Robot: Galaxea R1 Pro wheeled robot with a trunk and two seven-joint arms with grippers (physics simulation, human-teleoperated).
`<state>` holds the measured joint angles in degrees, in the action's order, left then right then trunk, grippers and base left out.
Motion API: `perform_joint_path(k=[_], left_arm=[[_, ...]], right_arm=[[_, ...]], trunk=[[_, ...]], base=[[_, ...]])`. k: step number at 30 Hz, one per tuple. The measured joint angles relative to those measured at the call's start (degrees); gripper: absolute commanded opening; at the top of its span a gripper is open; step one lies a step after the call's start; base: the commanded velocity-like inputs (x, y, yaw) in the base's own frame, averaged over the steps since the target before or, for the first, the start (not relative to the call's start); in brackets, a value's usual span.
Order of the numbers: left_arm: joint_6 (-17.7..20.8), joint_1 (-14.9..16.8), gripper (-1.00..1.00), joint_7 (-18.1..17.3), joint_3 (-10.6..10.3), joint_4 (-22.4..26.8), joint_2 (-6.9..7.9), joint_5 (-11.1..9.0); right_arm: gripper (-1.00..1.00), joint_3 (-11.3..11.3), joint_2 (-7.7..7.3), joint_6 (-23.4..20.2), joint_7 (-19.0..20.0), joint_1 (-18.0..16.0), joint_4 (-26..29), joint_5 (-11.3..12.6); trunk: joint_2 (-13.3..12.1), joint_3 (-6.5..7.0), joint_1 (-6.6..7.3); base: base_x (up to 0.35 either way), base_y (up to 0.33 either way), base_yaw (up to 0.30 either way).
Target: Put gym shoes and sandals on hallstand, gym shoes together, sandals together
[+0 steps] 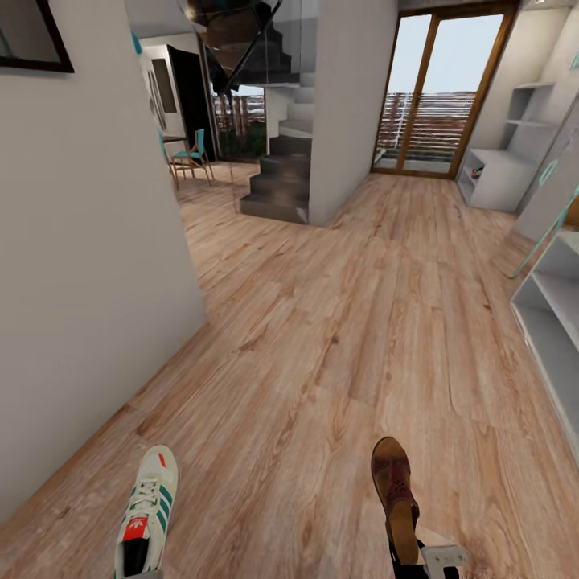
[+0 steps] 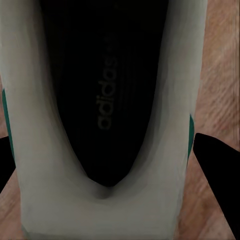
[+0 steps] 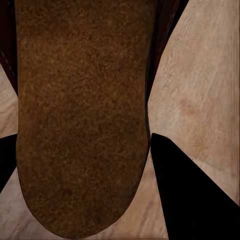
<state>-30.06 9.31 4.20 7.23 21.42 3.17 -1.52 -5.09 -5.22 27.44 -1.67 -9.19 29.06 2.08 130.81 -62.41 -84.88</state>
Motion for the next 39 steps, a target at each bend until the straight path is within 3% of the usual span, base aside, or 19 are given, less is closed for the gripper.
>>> perform_joint_path(k=[15, 25, 39], left_arm=[[0.1, 0.0, -1.0, -0.3, -0.1, -0.1, 0.0, 0.0], [0.0, 0.0, -1.0, -0.3, -0.4, -0.1, -0.01, 0.1], [0.0, 0.0, -1.0, -0.3, -0.4, -0.1, -0.01, 0.0]], right_arm=[[-1.0, -0.1, 0.05, 0.0, 0.0, 0.0, 0.0, 0.0], [-1.0, -0.1, 0.09, 0.0, 0.0, 0.0, 0.0, 0.0], [-1.0, -0.1, 0.1, 0.0, 0.0, 0.0, 0.0, 0.0]], trunk=[[-6.0, 3.27, 3.29], [-6.0, 3.28, 3.32], [-6.0, 3.35, 3.34]], base=[[0.0, 0.0, -0.273], [0.048, 0.0, -0.293], [0.316, 0.0, -0.292]])
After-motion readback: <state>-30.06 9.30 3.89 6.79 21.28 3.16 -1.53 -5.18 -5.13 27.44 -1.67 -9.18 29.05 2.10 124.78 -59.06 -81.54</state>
